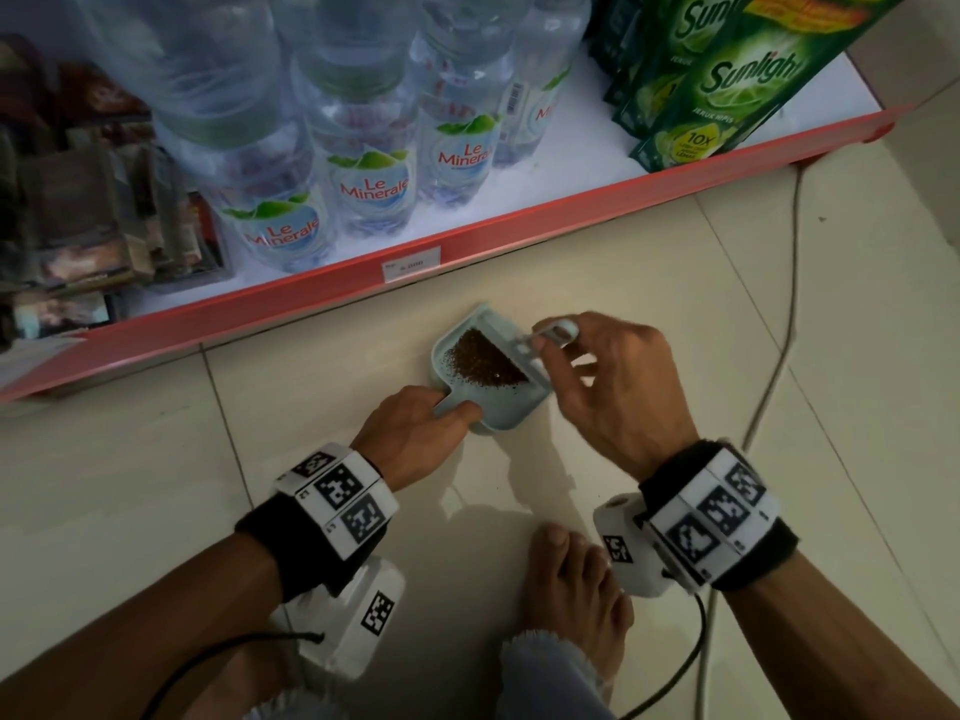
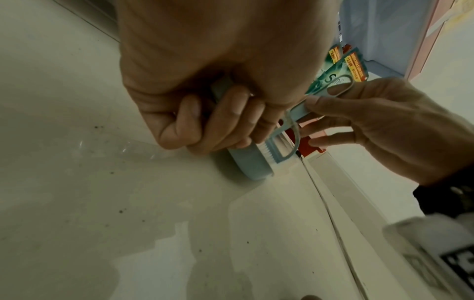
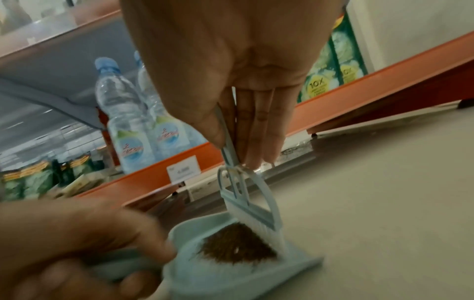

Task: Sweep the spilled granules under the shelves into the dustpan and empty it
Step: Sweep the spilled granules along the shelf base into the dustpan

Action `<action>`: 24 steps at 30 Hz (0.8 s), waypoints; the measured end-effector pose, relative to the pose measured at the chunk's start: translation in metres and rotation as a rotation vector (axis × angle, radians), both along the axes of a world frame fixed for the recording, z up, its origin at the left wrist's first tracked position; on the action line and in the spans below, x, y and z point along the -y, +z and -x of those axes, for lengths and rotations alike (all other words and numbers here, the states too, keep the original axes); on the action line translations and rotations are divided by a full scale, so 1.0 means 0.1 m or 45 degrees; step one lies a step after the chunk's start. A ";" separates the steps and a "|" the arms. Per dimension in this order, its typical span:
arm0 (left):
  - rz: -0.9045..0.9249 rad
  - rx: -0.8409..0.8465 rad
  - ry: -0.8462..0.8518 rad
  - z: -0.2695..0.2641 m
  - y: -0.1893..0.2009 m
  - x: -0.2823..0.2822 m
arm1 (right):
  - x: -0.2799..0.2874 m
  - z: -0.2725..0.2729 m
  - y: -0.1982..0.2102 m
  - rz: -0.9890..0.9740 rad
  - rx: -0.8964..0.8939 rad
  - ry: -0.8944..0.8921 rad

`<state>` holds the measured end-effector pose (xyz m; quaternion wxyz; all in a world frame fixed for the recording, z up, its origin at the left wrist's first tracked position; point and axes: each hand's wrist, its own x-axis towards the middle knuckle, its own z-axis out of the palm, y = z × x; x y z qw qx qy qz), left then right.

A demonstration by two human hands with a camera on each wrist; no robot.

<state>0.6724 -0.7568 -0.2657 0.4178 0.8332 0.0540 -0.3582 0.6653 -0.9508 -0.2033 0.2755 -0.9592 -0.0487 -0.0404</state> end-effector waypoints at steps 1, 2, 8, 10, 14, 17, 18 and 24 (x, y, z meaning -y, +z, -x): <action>0.018 0.017 -0.001 0.01 0.01 -0.01 | 0.04 -0.04 0.03 -0.029 0.053 -0.027; 0.037 0.028 0.000 0.03 0.02 -0.03 | 0.10 -0.11 0.06 -0.032 0.110 -0.060; 0.092 0.074 0.030 0.15 0.05 -0.14 | 0.35 -0.60 -0.04 0.203 0.095 -0.133; 0.086 0.085 0.055 0.19 0.04 -0.20 | 0.27 -0.70 -0.11 0.211 0.044 -0.008; 0.095 0.102 0.089 0.30 0.04 -0.32 | 0.14 -0.66 -0.16 0.297 -0.107 0.388; 0.098 0.101 0.126 0.37 0.03 -0.39 | 0.31 -0.51 -0.07 0.324 -0.181 0.536; 0.100 0.098 0.133 0.40 0.02 -0.40 | 0.39 -0.45 -0.04 0.343 -0.194 0.579; 0.137 0.092 0.124 0.44 -0.03 -0.41 | 0.81 -0.26 0.07 0.222 0.007 0.510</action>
